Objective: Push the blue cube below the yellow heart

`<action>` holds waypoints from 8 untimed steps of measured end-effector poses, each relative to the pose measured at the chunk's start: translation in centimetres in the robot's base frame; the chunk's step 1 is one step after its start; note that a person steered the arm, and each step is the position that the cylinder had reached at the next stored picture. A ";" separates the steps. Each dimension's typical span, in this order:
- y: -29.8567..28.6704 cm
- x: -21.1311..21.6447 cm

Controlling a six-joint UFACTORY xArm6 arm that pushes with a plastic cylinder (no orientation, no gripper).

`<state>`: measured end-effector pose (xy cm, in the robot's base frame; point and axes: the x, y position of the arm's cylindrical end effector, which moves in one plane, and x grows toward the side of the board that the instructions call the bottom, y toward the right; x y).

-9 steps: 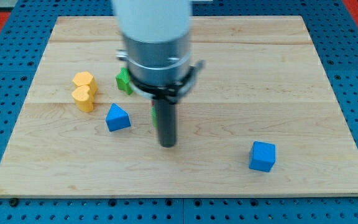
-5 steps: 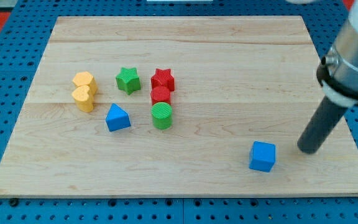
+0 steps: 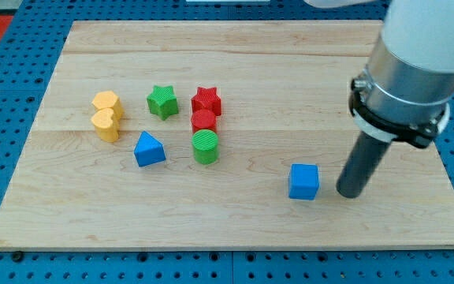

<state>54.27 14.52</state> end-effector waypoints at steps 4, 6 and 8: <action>-11.7 -4.1; -10.8 -3.2; -10.3 0.9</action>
<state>55.19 4.24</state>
